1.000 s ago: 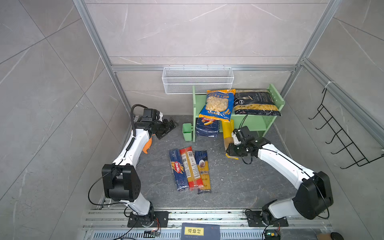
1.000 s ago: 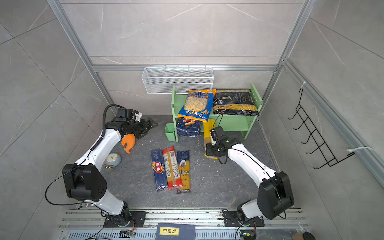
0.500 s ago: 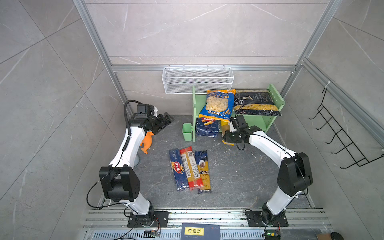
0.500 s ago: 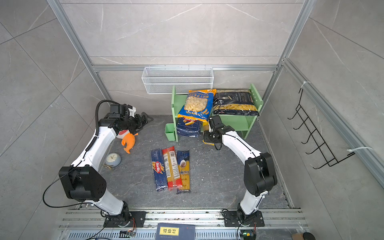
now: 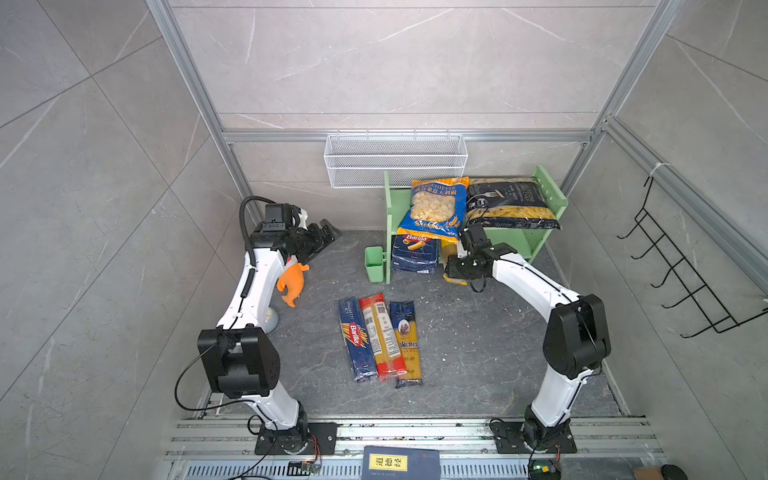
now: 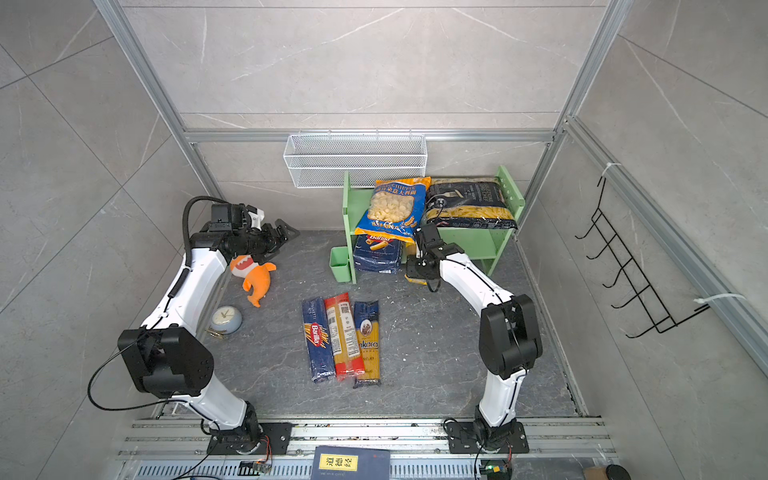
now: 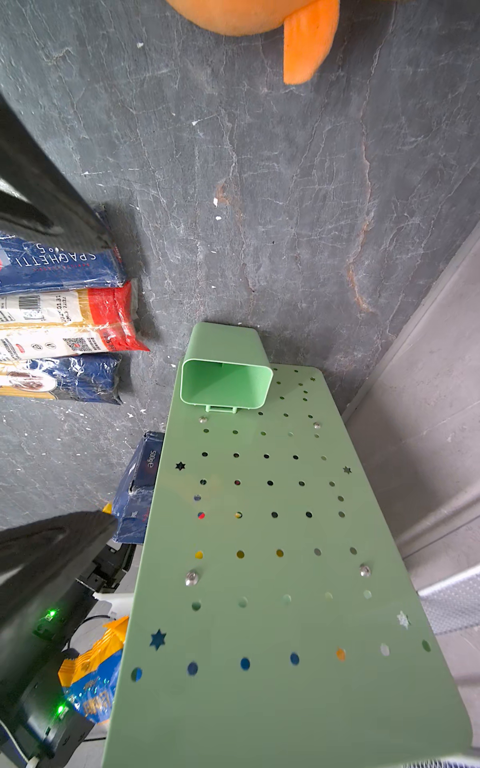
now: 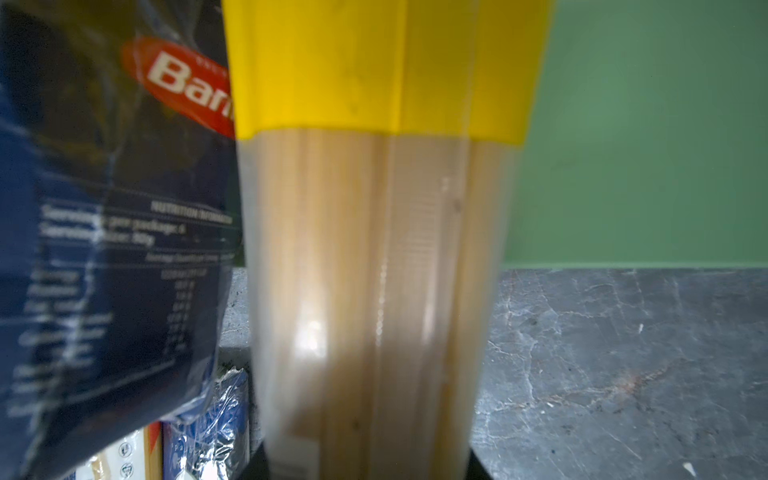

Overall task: Place and organize the pasta boxes and bags onto the shelf
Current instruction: 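Carry the spaghetti packet to the lower shelf beside the rigatoni box, then release the spaghetti packet and draw the right gripper back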

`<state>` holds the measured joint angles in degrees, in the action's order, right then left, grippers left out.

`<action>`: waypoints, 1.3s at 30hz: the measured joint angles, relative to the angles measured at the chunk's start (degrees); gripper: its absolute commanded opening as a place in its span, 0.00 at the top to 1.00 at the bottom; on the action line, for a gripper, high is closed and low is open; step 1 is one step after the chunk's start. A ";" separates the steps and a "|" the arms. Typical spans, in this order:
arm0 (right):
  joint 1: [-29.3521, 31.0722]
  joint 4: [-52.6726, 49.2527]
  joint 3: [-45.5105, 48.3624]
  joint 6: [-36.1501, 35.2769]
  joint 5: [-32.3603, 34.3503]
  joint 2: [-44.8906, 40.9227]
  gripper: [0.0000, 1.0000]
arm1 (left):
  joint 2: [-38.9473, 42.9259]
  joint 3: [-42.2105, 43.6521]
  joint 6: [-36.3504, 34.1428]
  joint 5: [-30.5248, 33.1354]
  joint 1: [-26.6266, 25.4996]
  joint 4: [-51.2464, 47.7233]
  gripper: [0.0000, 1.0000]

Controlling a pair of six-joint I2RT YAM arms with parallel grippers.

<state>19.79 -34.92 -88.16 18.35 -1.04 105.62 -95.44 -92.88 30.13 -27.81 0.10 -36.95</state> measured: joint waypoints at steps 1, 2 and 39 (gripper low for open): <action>-0.02 -0.46 -0.37 0.00 0.00 0.15 0.83 | -0.26 0.00 0.02 -0.26 0.11 -0.07 0.02; -0.04 -0.94 -0.74 0.00 0.00 0.31 0.81 | -0.48 0.00 0.02 -0.50 0.22 -0.07 0.02; -0.26 2.29 4.68 0.04 -0.20 -12.24 0.28 | -0.87 3.45 1.60 -2.78 0.59 2.78 0.02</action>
<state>19.53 -32.62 -83.48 18.39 -1.23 93.38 -96.31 -89.43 31.73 -30.59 0.69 -34.17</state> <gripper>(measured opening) 0.724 0.981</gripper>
